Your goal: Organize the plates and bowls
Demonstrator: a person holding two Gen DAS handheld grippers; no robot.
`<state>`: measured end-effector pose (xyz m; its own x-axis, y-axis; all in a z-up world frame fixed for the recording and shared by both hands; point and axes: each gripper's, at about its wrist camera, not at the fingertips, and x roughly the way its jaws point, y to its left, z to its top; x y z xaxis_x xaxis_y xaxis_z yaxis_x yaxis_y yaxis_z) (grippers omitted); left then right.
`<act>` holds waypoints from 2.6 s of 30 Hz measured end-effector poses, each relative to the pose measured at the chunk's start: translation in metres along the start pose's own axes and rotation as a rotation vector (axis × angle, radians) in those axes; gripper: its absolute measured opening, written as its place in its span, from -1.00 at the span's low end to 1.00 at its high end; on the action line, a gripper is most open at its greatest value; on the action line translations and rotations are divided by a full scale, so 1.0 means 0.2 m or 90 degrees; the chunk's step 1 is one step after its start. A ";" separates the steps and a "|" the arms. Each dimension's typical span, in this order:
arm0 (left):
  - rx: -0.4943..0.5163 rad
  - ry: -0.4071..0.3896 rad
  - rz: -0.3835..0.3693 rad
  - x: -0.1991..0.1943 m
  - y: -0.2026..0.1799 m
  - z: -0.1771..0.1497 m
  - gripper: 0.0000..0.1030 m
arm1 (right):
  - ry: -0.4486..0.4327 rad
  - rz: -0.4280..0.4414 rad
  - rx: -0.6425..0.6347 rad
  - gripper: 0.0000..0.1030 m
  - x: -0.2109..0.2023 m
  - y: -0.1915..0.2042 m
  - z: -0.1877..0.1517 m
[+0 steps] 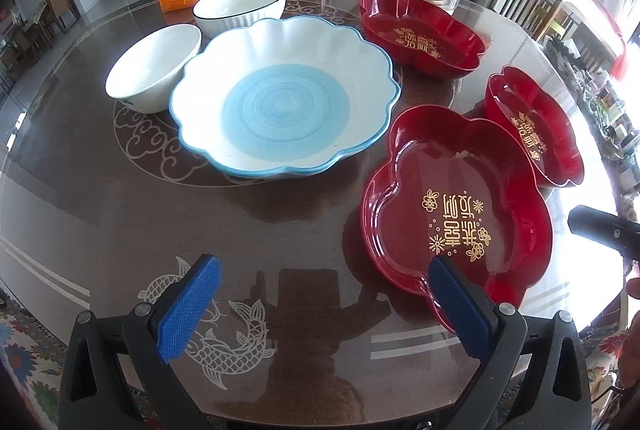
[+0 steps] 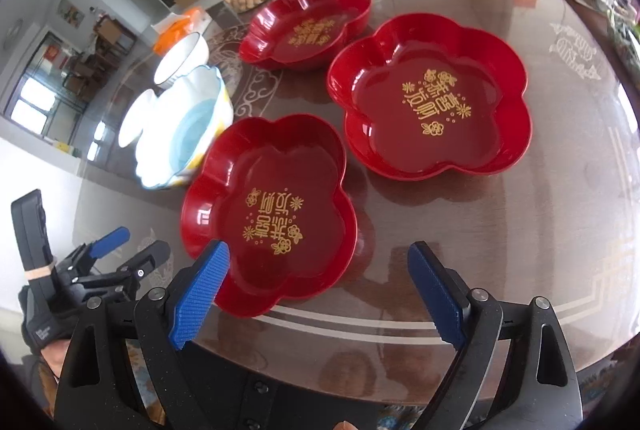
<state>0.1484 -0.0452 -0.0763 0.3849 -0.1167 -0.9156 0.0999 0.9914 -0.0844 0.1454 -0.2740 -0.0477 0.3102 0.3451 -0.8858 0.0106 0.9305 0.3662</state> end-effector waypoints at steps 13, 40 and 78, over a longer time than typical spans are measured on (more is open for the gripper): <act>-0.021 0.057 0.012 0.18 -0.06 0.01 0.37 | 0.060 -0.073 -0.027 0.03 0.27 0.00 0.12; 0.084 0.023 -0.060 -0.04 -0.31 -0.32 -0.65 | -0.008 -0.072 -0.031 -0.75 -0.06 -0.07 -0.38; 0.055 -0.188 0.039 -0.35 0.02 -0.32 0.65 | -0.414 -0.352 0.002 0.49 -0.50 0.03 -0.68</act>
<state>0.0625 -0.0300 -0.0371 0.6411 -0.0818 -0.7630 0.1414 0.9899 0.0127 -0.0152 -0.2859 0.0054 0.7435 -0.2992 -0.5981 0.3234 0.9437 -0.0700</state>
